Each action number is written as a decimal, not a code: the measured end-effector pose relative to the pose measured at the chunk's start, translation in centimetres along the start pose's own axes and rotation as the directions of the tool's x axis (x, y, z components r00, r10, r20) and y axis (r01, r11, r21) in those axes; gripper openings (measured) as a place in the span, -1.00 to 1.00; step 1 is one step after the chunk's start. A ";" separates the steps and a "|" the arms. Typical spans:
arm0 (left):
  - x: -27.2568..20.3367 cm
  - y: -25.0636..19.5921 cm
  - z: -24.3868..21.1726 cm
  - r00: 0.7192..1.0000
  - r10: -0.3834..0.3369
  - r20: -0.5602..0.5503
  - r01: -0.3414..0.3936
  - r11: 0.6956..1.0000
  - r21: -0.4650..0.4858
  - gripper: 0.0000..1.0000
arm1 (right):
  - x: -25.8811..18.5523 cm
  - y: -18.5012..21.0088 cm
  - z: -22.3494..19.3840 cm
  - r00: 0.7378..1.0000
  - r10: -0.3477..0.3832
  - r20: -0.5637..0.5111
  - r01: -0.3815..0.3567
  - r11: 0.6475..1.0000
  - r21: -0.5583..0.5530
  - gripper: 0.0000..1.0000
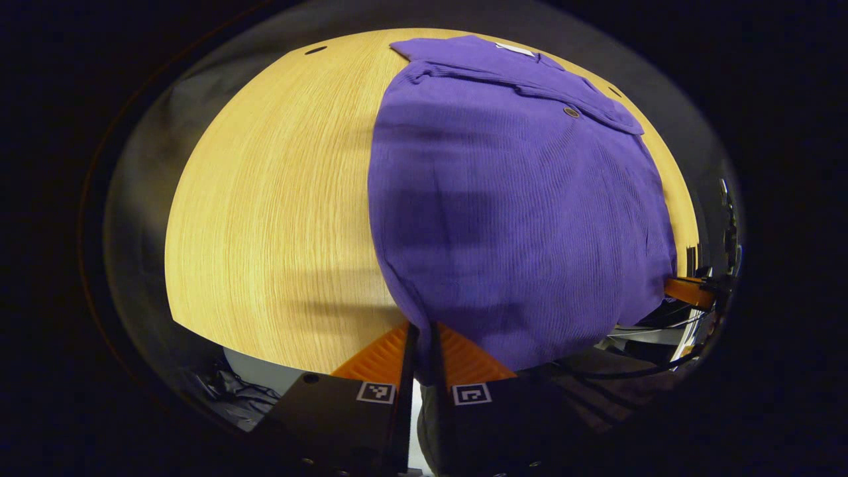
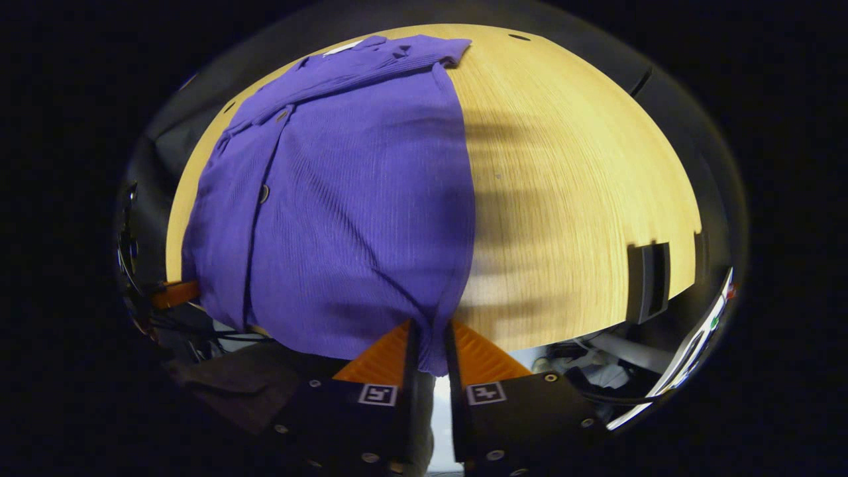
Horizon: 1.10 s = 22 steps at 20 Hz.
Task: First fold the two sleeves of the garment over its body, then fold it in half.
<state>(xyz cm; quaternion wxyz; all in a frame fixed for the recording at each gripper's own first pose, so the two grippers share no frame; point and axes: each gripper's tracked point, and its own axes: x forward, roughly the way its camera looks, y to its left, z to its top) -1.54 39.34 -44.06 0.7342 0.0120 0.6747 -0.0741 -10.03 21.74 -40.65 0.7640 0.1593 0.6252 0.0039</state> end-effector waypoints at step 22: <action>-8.2 -2.1 11.6 0.986 -0.134 0.101 0.124 0.987 0.101 -0.82 | -12.2 7.1 12.2 0.937 0.204 0.285 -0.238 0.967 0.090 -0.84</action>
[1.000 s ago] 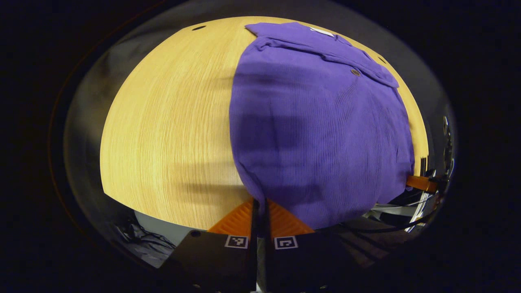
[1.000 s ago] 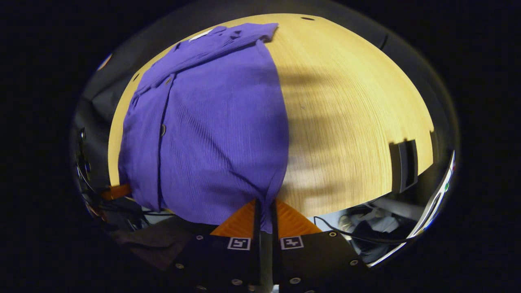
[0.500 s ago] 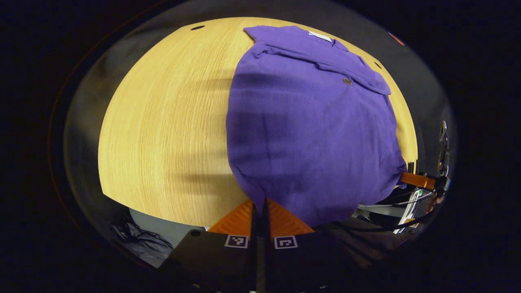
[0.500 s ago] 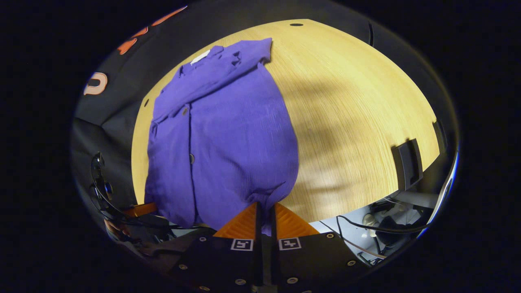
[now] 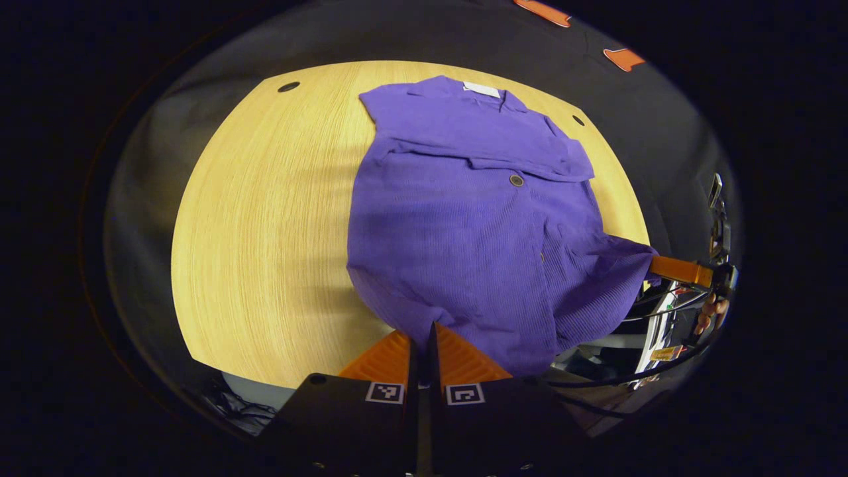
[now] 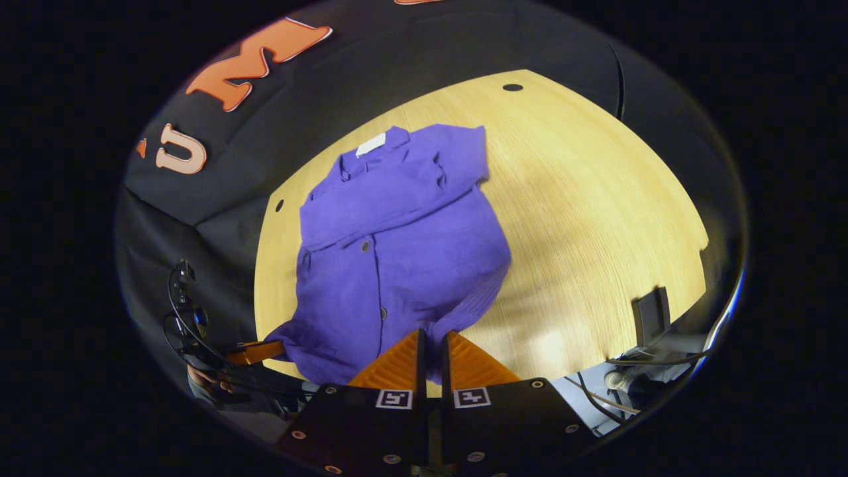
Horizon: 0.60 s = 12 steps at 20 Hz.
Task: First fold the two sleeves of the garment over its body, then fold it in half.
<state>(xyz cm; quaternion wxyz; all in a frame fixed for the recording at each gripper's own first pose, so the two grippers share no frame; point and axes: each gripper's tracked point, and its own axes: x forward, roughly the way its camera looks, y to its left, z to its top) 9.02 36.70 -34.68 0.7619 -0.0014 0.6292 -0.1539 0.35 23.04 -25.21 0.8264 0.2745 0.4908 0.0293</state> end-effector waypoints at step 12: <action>-3.2 0.9 13.2 0.994 0.010 0.110 -0.040 0.959 0.279 -0.82 | -2.5 3.8 9.4 0.982 -0.098 0.161 0.100 0.995 -0.006 -0.85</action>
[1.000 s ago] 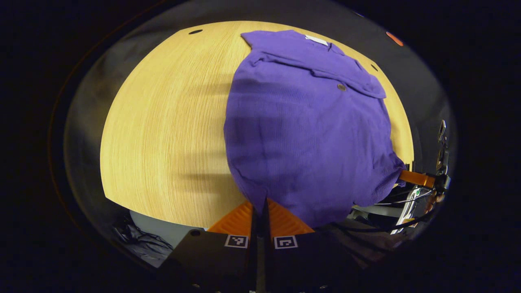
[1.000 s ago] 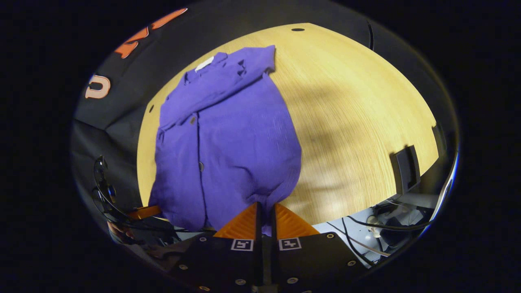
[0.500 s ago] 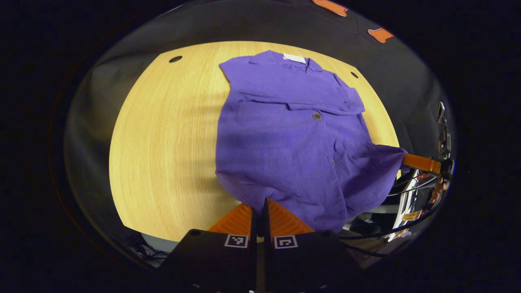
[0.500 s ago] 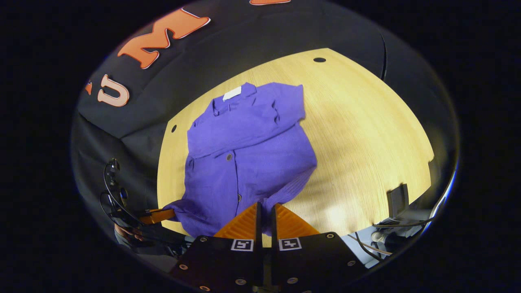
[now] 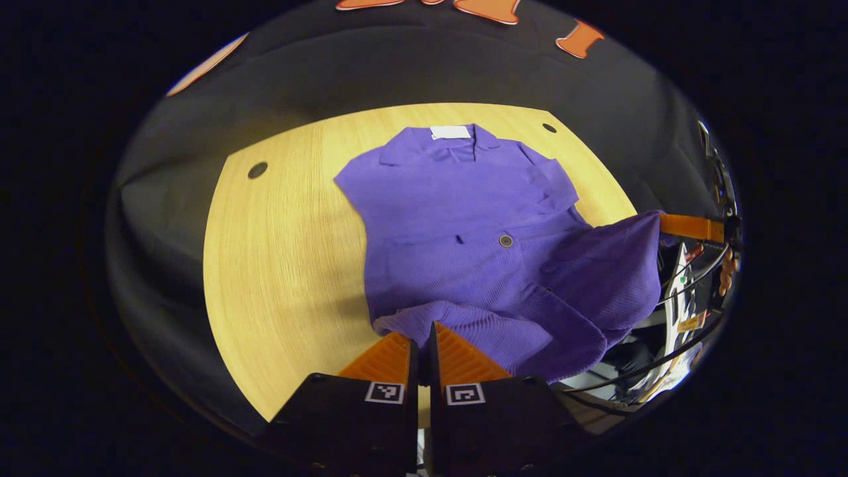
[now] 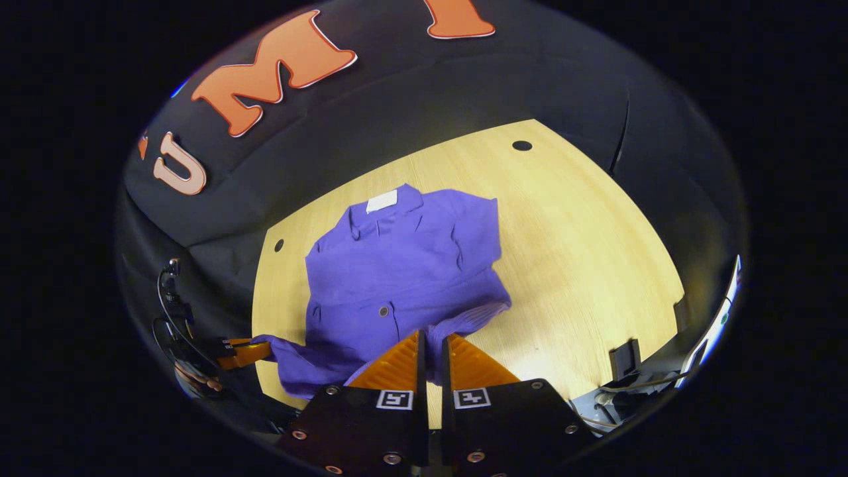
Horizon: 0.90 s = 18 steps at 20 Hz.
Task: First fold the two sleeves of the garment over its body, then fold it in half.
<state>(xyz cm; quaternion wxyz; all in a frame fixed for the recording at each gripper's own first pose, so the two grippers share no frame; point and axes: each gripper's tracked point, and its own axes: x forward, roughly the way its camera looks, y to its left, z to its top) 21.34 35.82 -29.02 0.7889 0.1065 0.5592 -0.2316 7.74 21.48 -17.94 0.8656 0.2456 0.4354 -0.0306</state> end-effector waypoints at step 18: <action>2.8 7.0 16.7 0.914 0.315 0.256 -0.342 0.937 0.069 -0.82 | 8.7 0.7 16.8 0.993 0.118 0.017 -0.115 0.989 -0.094 -0.85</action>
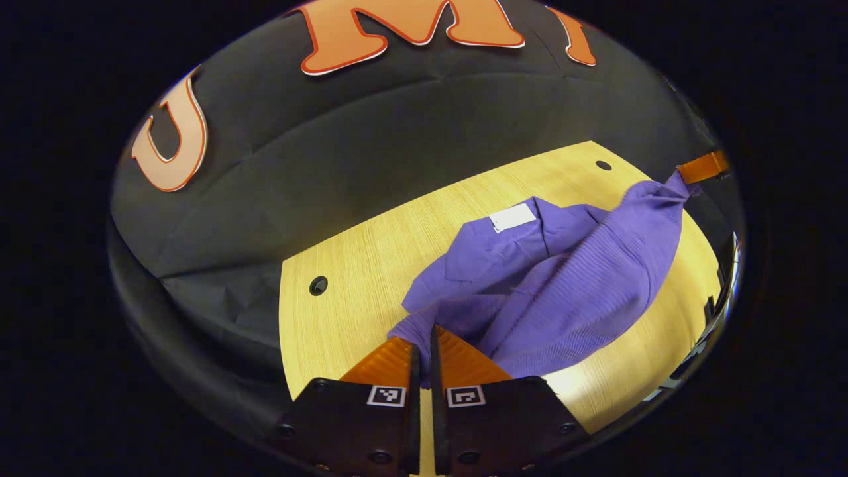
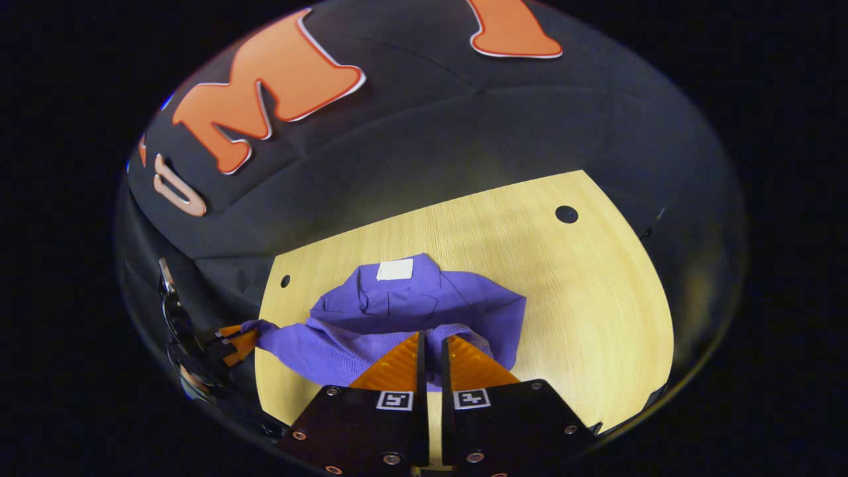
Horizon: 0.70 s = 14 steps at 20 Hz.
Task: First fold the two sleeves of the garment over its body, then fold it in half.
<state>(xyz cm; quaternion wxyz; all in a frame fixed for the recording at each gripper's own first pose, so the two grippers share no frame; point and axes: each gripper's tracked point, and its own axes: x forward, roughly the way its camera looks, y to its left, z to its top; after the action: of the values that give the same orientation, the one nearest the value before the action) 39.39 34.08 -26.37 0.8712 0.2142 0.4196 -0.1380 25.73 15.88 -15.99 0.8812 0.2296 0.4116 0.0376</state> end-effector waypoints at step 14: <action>12.1 0.3 6.1 0.957 0.171 0.237 -0.182 0.983 0.025 -0.82 | 12.7 -4.5 3.7 1.000 0.005 -0.020 -0.002 0.990 0.140 -0.70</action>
<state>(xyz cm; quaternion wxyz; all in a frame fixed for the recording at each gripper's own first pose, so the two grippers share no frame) 51.01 30.67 -32.48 0.9180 0.2534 0.2902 -0.0939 36.26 13.72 -24.88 0.8585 0.2914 0.4217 0.0126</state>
